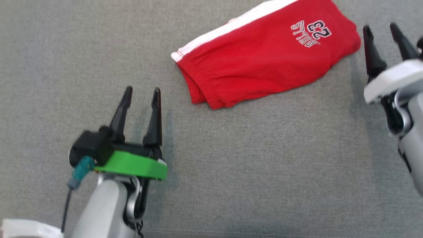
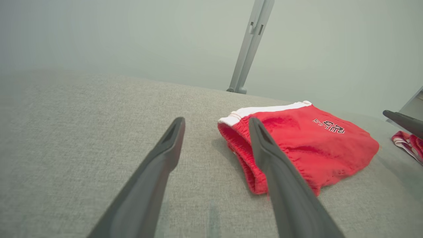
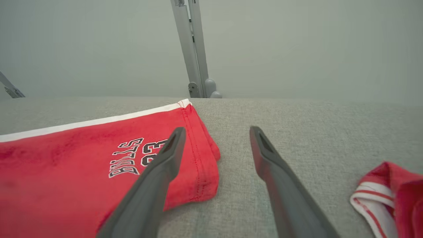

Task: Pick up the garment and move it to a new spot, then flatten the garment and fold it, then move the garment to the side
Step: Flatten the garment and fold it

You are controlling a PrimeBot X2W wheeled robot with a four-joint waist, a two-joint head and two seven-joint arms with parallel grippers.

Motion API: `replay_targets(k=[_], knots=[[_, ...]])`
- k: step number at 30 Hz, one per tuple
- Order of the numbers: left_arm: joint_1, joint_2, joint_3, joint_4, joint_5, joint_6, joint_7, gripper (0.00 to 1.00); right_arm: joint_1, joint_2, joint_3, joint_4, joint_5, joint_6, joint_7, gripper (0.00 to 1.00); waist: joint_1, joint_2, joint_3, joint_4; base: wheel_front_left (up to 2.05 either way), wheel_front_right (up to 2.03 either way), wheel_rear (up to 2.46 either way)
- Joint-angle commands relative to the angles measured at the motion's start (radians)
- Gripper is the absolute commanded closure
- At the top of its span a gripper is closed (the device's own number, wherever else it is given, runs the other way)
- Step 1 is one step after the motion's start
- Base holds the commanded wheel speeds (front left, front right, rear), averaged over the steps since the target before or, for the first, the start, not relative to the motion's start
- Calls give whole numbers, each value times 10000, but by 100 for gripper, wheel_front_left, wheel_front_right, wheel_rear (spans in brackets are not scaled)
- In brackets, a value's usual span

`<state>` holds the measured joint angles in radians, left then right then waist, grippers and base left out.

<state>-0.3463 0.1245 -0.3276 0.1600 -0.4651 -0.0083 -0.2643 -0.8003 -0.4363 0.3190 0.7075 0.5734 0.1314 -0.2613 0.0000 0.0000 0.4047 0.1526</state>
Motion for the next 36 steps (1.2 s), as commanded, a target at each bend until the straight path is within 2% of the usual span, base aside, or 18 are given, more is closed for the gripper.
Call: replay_targets(k=[1,7,12,22,29,35,36], knots=[[369,-58,39,-114,258,65,4,0,426,67,-153,-172,48,-16,-26,0,0,0,-826,-147,0,0,0],[1636,-386,-13,-612,1146,124,3,0,2079,309,-770,-639,432,-16,-25,0,0,0,-1407,181,0,0,0],[2280,-574,-66,-957,1645,186,3,0,2379,153,-921,-551,749,-16,-26,0,0,0,-1533,646,0,0,0],[2493,-731,-781,-1093,1933,-105,3,0,909,-225,-1231,924,1923,-15,1355,0,0,0,-1105,1712,0,0,0],[2001,-737,-1343,-1027,1569,-77,3,0,-542,-673,-1336,3018,1689,-13,2385,0,0,0,-673,2425,0,0,0],[1854,-739,-1527,-866,1413,-19,3,0,-1032,-593,-1175,3802,1696,-12,2907,0,0,0,-559,2592,0,0,0],[1837,-738,-1547,-841,1404,-25,3,0,-1089,-624,-1144,3890,1692,-13,2944,4,0,0,-550,2597,0,0,0]])
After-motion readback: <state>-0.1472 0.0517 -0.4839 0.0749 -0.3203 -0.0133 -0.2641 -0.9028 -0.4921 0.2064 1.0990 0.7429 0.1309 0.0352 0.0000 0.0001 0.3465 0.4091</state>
